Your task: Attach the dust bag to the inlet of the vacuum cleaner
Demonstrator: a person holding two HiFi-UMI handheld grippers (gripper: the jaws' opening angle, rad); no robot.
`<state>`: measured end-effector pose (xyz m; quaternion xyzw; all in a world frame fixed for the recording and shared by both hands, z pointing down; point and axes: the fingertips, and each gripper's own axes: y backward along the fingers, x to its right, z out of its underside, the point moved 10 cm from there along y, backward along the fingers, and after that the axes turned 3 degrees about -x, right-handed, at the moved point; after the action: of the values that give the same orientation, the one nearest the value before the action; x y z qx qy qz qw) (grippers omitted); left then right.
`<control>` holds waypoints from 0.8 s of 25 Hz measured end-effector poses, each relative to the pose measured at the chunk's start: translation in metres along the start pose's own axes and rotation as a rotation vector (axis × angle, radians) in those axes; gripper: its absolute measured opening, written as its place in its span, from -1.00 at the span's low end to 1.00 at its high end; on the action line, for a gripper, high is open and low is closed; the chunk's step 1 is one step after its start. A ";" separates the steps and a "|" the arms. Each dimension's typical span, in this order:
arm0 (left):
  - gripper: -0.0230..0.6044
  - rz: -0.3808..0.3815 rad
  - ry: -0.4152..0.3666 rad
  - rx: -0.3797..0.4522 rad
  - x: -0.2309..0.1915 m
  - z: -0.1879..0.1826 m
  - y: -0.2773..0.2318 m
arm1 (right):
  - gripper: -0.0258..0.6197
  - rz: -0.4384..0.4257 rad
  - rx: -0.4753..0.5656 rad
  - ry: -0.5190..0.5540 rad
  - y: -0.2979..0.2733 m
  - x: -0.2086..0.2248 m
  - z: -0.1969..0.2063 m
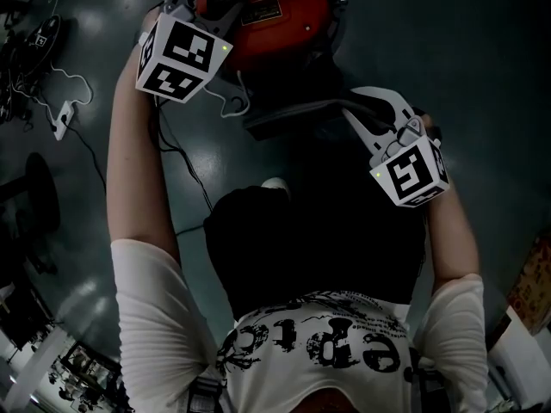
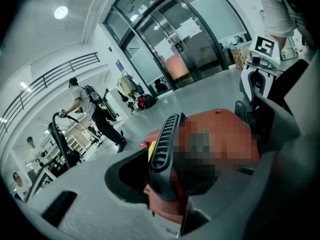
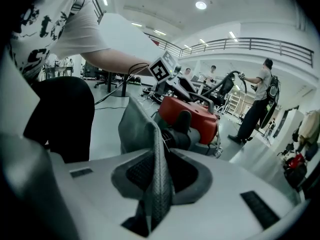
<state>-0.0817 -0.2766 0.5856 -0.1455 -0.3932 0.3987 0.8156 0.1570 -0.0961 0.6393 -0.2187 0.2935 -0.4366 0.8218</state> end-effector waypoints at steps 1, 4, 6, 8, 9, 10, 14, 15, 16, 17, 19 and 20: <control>-0.43 -0.004 0.005 0.006 0.000 0.001 0.000 | -0.74 0.002 0.006 0.002 0.000 -0.001 -0.001; -0.43 -0.006 0.010 0.042 0.001 0.002 0.001 | -0.74 0.019 0.012 0.013 0.000 -0.003 -0.004; -0.43 -0.013 0.006 0.060 0.002 0.003 0.001 | -0.74 0.037 0.010 0.027 -0.001 -0.003 -0.007; -0.43 -0.020 0.000 0.061 0.001 0.004 0.002 | -0.73 0.057 0.013 0.055 -0.003 -0.002 -0.008; -0.43 -0.024 -0.004 0.059 0.001 0.004 0.003 | -0.73 0.062 0.012 0.068 -0.004 -0.002 -0.009; -0.43 -0.026 -0.005 0.060 0.001 0.004 0.002 | -0.73 0.065 0.010 0.076 -0.005 -0.001 -0.009; -0.43 -0.020 -0.001 0.070 0.001 0.003 0.002 | -0.73 0.081 0.007 0.068 -0.003 -0.003 -0.009; -0.43 -0.025 0.000 0.072 0.001 0.004 0.003 | -0.73 0.085 0.005 0.067 -0.003 -0.003 -0.010; -0.43 -0.032 0.004 0.077 0.002 0.004 0.004 | -0.73 0.089 0.003 0.068 -0.003 -0.004 -0.011; -0.43 -0.038 0.011 0.085 0.002 0.005 0.004 | -0.73 0.094 0.002 0.071 -0.003 -0.004 -0.012; -0.43 -0.044 0.020 0.098 0.002 0.005 0.004 | -0.73 0.099 0.003 0.077 -0.003 -0.003 -0.012; -0.43 -0.045 0.021 0.100 0.002 0.005 0.004 | -0.73 0.099 0.004 0.075 -0.003 -0.003 -0.012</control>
<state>-0.0868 -0.2727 0.5874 -0.1001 -0.3674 0.3980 0.8346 0.1459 -0.0968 0.6335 -0.1856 0.3337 -0.4039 0.8313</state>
